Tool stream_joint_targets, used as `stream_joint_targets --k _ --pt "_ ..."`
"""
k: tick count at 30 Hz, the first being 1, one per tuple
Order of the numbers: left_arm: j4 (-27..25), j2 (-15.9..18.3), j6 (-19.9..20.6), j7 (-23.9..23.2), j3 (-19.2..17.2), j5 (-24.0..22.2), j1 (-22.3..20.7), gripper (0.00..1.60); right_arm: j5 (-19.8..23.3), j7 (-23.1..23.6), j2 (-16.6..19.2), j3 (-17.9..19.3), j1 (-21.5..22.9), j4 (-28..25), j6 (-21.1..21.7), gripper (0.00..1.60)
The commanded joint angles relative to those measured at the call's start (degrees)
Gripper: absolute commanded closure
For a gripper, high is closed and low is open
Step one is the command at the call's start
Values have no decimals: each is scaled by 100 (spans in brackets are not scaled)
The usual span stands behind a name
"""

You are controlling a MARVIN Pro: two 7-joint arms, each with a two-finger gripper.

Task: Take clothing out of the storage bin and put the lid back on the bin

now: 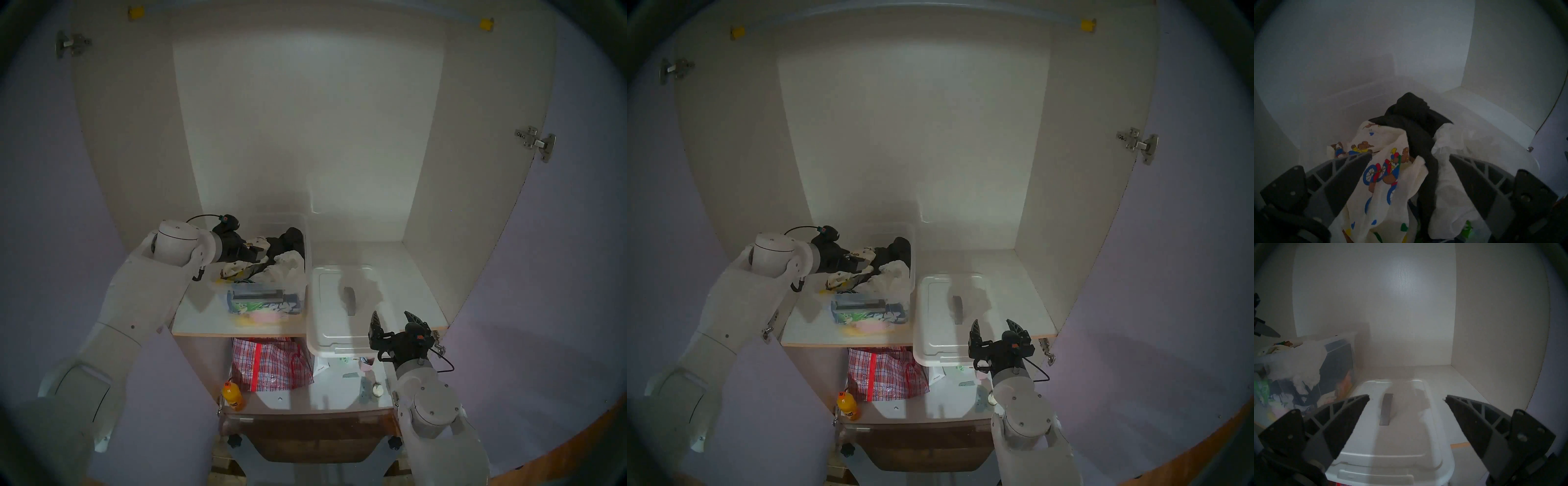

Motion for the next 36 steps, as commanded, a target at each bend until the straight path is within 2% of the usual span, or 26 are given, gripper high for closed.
stream_joint_targets --k 1,4,7,10,11,13,14,15,16,18,22,27,32,36 --pt "148 -130 -9 -75 27 -50 -298 0 6 0 -5 1 46 -144 -13 0" --pt "292 -127 -74 -19 113 -18 -362 0 6 0 -5 1 46 -142 -14 0" --pt "311 -97 56 8 194 27 -429 0 6 0 -5 1 46 -142 -14 0" --pt "541 -131 269 -72 262 7 -553 0 6 0 -5 1 45 -145 -12 0" --pt "727 -100 413 -383 366 -53 -668 0 6 0 -5 1 45 -145 -12 0" --pt "966 -79 539 -635 545 -58 -799 4 6 0 -5 1 45 -144 -12 0" --pt "1079 -71 557 -728 678 -17 -879 81 6 0 -5 1 45 -145 -12 0" --pt "1140 -68 493 -815 777 21 -926 105 6 0 -5 1 45 -145 -12 0" --pt "1171 -80 481 -856 821 49 -960 160 6 0 -5 1 46 -143 -14 0" --pt "1107 -81 386 -808 888 100 -1010 160 5 0 -5 1 49 -136 -19 0" --pt "614 -52 195 -553 914 241 -985 160 33 -13 -33 10 58 -130 -19 0" --pt "-309 33 -63 -210 845 368 -788 160 217 91 -74 -44 165 -275 178 0" --pt "-1232 178 253 178 723 431 -550 160 504 199 26 -345 194 -505 168 0" --pt "-1830 178 452 453 563 376 -256 160 602 214 172 -768 188 -569 -82 0"
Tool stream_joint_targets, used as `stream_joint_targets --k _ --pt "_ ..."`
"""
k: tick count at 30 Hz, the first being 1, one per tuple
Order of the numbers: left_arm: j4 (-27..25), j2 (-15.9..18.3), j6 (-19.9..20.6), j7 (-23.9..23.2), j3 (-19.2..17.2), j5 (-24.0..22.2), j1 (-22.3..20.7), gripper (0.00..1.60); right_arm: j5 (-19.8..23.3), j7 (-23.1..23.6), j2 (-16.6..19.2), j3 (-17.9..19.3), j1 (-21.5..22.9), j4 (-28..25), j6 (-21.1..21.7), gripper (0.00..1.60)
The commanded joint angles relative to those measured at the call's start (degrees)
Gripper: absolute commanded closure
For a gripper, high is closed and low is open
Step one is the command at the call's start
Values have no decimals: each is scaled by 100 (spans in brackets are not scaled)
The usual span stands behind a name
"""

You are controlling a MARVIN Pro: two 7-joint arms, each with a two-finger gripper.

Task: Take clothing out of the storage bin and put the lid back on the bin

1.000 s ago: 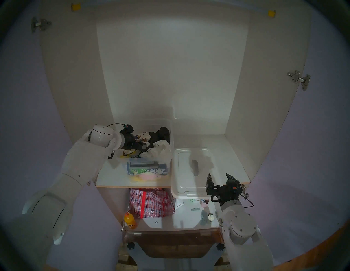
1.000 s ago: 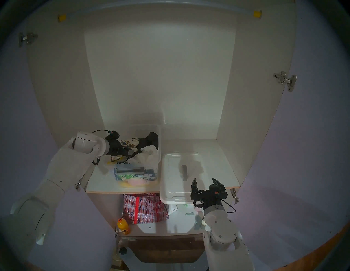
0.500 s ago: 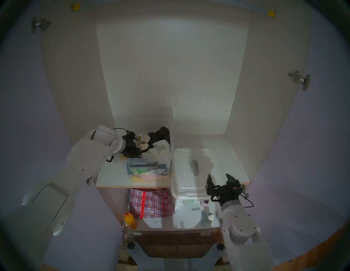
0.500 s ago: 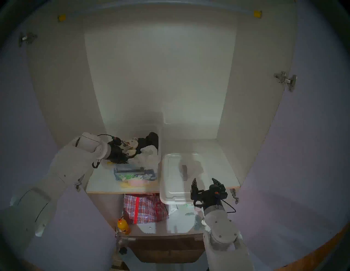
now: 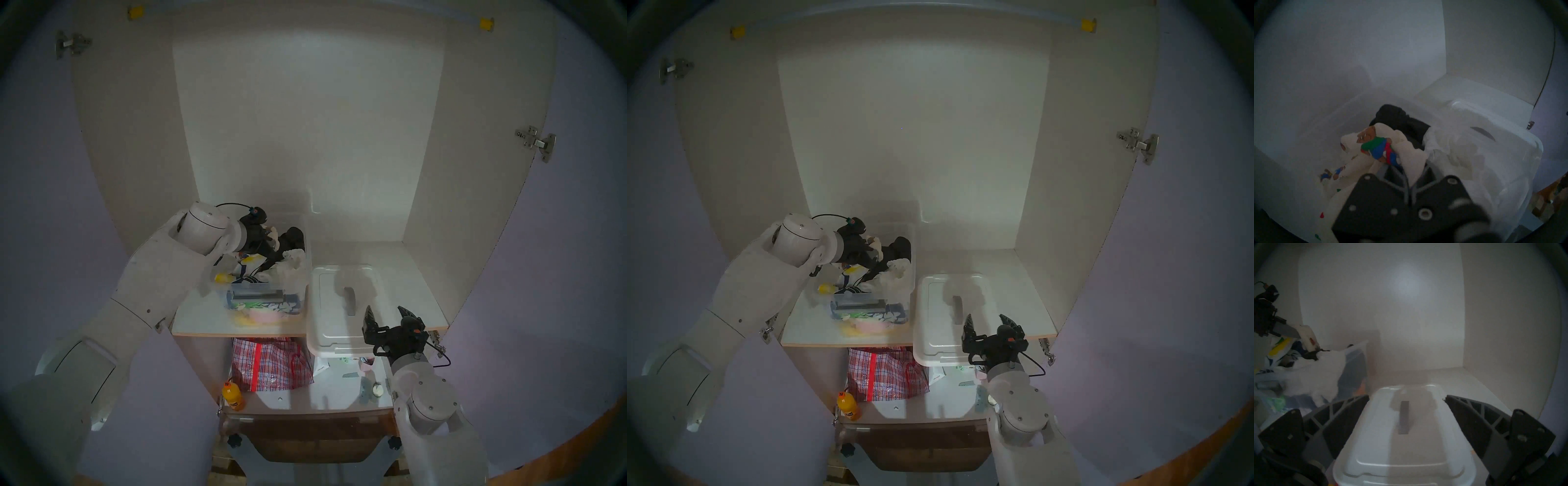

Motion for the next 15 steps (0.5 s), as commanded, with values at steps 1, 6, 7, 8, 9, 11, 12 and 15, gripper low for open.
stream_joint_targets --k 1,6,7,8,9,11,12,15 --pt "-527 23 187 269 -271 -48 65 160 189 85 169 -356 89 -290 -355 0" --pt "-948 -48 589 599 -263 98 155 160 401 -464 444 -967 188 -340 -583 0" --pt "-971 -39 737 683 -189 201 95 160 465 -579 516 -1076 239 -360 -552 0" --pt "-965 -40 925 831 -120 324 26 160 444 -696 534 -1173 283 -362 -569 0" --pt "-955 -42 1056 910 -82 385 -27 160 464 -819 591 -1279 328 -375 -556 0" --pt "-946 32 1251 1085 -74 519 -116 160 485 -918 622 -1363 363 -387 -550 0" --pt "-965 91 1361 1097 -106 510 -161 160 500 -999 654 -1420 364 -393 -578 0" --pt "-986 212 1476 991 -198 412 -250 160 520 -1220 708 -1539 352 -400 -647 0"
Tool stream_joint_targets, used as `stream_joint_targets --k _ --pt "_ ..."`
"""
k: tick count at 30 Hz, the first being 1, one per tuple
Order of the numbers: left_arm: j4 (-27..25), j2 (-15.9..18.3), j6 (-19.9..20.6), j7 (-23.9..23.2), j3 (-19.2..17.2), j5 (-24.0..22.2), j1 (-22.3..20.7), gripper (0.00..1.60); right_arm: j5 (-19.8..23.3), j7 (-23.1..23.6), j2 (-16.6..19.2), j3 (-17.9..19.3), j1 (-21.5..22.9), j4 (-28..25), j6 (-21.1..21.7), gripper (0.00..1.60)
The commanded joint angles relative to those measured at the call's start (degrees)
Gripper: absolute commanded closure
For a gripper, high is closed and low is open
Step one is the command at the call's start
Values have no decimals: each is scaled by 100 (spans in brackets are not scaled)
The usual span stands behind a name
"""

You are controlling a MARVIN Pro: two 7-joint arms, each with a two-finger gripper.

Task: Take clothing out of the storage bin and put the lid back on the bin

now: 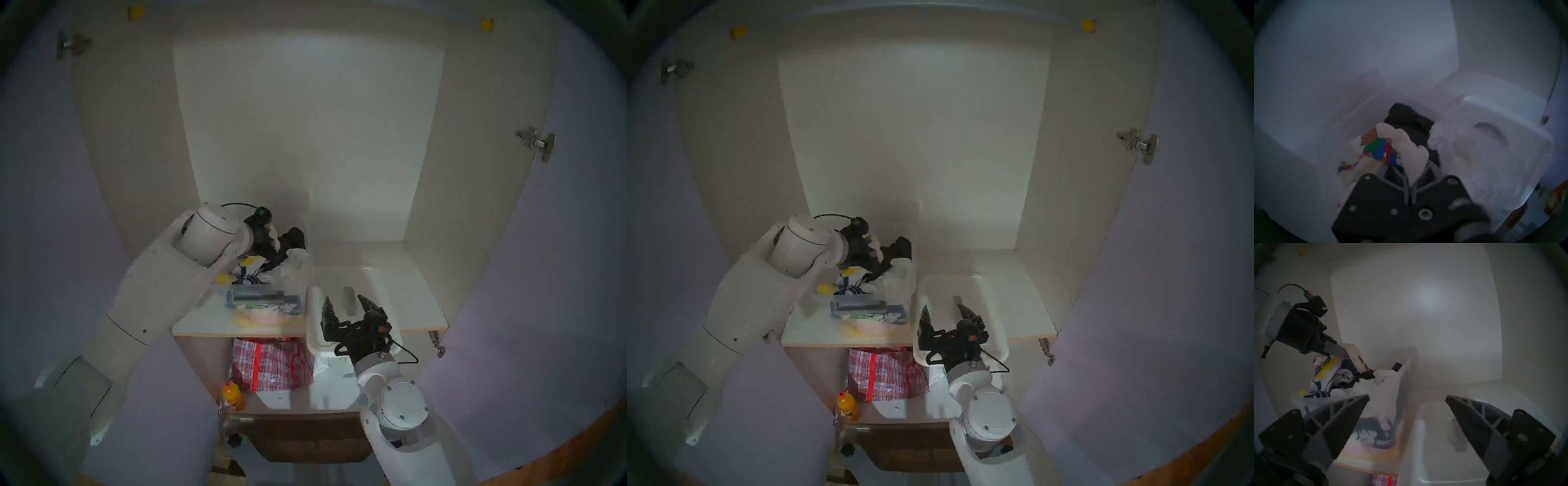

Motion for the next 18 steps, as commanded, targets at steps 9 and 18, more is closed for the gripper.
stream_joint_targets --k 9,18 --pt "406 263 -184 -965 -188 -527 -517 86 82 -878 335 -289 227 -49 -407 0" --pt "789 314 -268 -1579 -67 -575 -717 40 82 -1126 497 -460 209 -49 -560 0"
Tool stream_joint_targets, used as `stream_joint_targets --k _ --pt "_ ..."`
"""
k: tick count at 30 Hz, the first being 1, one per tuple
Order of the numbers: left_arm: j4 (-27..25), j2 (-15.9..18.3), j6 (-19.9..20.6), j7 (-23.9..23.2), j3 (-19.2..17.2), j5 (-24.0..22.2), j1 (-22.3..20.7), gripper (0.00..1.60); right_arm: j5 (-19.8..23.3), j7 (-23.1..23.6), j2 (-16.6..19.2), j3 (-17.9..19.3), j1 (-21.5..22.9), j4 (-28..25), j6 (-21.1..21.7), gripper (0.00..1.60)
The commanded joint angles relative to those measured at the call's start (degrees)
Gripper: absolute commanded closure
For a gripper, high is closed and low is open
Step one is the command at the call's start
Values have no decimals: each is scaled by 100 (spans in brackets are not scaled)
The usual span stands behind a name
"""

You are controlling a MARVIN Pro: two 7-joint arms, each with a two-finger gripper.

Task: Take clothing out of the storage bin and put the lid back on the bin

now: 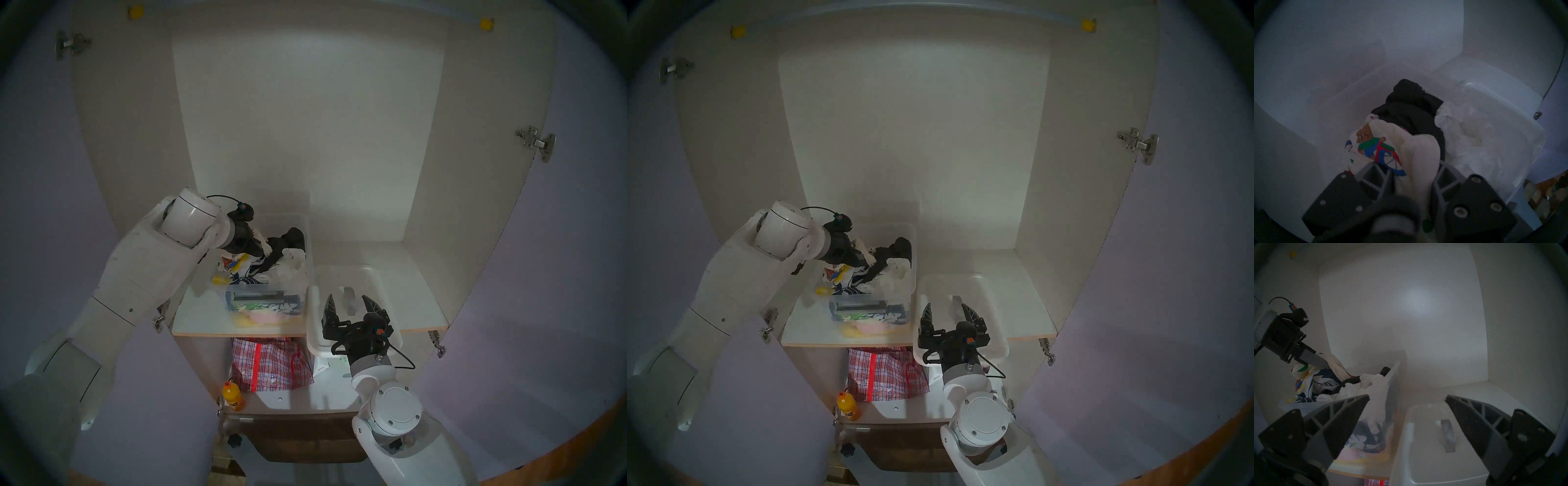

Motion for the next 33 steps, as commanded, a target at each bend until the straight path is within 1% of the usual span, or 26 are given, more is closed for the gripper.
stream_joint_targets --k 1,4,9,11,13,14,15,16,18,19,20,21,23,26,27,29,30,33 --pt "38 39 -112 -264 11 -52 -346 0 -22 -159 95 -108 66 -135 -246 0" --pt "89 32 -90 -307 63 -28 -413 0 -14 -233 146 -160 65 -156 -271 0" --pt "23 110 -8 -361 83 -10 -520 1 -5 -320 204 -224 72 -179 -288 0" --pt "4 135 16 -396 106 -4 -579 31 10 -355 229 -247 70 -202 -294 0" --pt "-22 170 16 -430 153 20 -660 24 18 -372 245 -258 62 -219 -300 0" --pt "-41 195 16 -454 176 28 -710 3 23 -382 256 -264 61 -226 -302 0" --pt "-80 226 16 -477 195 38 -789 0 25 -408 271 -278 60 -236 -293 0" --pt "-86 233 16 -484 203 37 -819 85 24 -422 279 -285 61 -239 -292 0" --pt "-63 222 16 -545 172 -29 -830 85 19 -443 288 -293 61 -239 -294 0" --pt "-29 227 16 -605 193 -56 -856 128 18 -459 296 -302 62 -240 -297 0" --pt "48 243 16 -743 272 -86 -906 157 12 -480 306 -313 64 -242 -297 0" --pt "106 248 16 -808 339 -82 -938 160 10 -498 313 -322 65 -242 -302 0" --pt "276 225 16 -982 420 -151 -989 160 -2 -536 324 -334 68 -245 -302 0" --pt "403 198 16 -1078 438 -153 -1026 160 -5 -564 329 -341 71 -250 -287 0" --pt "383 178 16 -965 396 -106 -1033 160 -3 -577 332 -345 74 -258 -272 0" --pt "376 199 16 -983 423 -85 -1071 160 -4 -583 333 -346 75 -260 -268 0" --pt "332 198 16 -874 392 -24 -1096 160 1 -605 333 -348 76 -262 -261 0" --pt "230 228 16 -692 375 132 -1285 160 17 -643 344 -361 77 -276 -229 0"
